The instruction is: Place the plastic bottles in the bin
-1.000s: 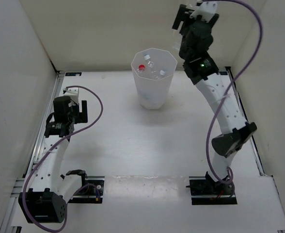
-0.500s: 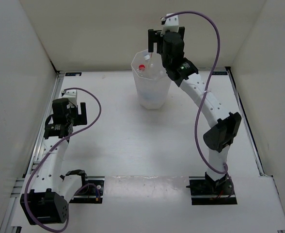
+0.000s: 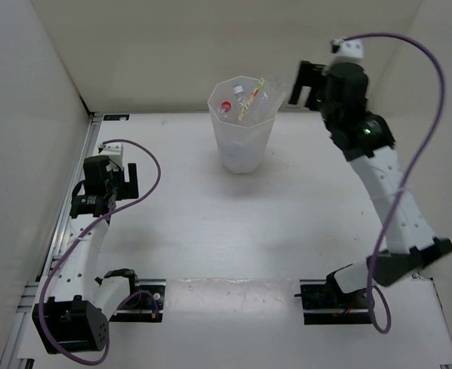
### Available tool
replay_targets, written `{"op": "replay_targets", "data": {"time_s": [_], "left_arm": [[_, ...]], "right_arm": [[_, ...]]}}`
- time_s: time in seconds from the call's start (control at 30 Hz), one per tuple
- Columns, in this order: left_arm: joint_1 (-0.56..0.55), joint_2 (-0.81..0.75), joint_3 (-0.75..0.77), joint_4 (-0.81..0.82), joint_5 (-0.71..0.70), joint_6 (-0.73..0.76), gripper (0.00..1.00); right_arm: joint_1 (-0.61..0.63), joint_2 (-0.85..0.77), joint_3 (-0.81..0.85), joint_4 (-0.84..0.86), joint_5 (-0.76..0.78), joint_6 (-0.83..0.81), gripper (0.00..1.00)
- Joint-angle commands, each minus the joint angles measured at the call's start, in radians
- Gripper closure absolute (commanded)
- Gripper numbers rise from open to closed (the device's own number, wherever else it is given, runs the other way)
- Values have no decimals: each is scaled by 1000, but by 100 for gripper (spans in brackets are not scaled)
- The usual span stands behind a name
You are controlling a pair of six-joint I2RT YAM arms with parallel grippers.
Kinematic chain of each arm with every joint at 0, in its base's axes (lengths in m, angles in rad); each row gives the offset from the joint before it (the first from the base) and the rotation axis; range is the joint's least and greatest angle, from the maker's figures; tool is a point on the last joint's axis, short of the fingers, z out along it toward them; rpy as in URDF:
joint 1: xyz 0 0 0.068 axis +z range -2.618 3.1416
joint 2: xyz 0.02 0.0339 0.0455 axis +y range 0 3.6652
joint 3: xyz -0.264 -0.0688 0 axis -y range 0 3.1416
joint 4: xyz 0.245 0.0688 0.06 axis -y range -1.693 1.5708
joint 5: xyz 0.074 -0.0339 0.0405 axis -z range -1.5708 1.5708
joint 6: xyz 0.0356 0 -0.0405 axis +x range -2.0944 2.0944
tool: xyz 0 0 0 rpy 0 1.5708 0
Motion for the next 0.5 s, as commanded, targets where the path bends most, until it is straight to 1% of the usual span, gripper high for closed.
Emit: {"op": "replay_targets", "data": {"time_s": [0.0, 0.07, 0.1, 0.17, 0.2, 0.3, 0.33, 0.47], "left_arm": [[10, -26, 34, -4, 8, -10, 0], [19, -26, 25, -4, 8, -10, 0], [19, -26, 25, -4, 19, -10, 0], [19, -26, 16, -4, 19, -10, 0], [19, -26, 16, -4, 31, -10, 0], [19, -26, 16, -13, 31, -10, 0], [19, -26, 16, -13, 42, -10, 0], [19, -26, 7, -13, 42, -10, 0]], "right_arm": [[-137, -192, -232, -130, -135, 167, 0], [-169, -249, -363, -161, -118, 183, 0], [-198, -292, -473, -178, -106, 200, 0], [-229, -323, -565, -212, -95, 221, 0], [-258, -348, -645, -241, -104, 230, 0], [-297, -395, -762, -250, -149, 266, 0], [-297, -407, -829, -250, -158, 275, 0], [-308, -449, -941, -238, -189, 310, 0]]}}
